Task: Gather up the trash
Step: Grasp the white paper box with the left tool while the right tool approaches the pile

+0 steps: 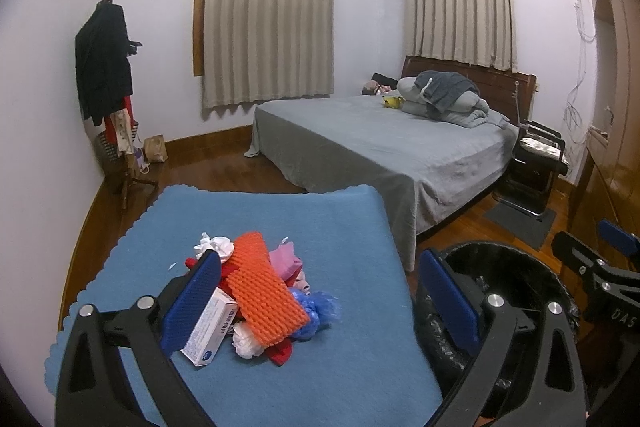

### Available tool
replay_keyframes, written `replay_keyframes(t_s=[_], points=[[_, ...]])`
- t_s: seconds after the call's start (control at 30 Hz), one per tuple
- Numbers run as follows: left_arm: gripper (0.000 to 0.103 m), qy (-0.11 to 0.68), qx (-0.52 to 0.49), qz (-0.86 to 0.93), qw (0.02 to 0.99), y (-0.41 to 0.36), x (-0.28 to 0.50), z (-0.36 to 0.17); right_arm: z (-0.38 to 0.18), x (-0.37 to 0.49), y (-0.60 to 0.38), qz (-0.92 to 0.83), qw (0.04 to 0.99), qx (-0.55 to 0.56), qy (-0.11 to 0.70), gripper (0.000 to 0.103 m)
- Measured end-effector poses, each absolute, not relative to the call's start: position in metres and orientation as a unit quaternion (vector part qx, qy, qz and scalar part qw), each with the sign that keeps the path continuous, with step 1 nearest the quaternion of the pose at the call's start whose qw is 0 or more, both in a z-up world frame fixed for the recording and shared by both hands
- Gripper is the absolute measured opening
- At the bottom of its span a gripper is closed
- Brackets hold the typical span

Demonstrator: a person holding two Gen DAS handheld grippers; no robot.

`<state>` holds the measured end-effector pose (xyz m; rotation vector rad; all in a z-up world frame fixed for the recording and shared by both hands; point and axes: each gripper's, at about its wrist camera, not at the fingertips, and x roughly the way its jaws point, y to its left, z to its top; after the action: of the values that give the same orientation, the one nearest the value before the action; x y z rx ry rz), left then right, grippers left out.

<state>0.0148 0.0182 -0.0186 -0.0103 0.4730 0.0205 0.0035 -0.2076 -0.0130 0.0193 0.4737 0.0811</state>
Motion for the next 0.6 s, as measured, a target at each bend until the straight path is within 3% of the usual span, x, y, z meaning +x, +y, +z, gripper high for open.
replay_keyframes(t_s=[0.47,0.6], points=[[0.097,0.253,-0.001,0.092,0.963,0.088,0.037,-0.062,-0.047,0.056,-0.151,0.102,0.960,-0.009,0.261,0.098],[0.089,0.273,0.004,0.109,0.956,0.114,0.047,-0.088,-0.062,0.070,-0.135,0.114,0.955,-0.014,0.272,0.098]])
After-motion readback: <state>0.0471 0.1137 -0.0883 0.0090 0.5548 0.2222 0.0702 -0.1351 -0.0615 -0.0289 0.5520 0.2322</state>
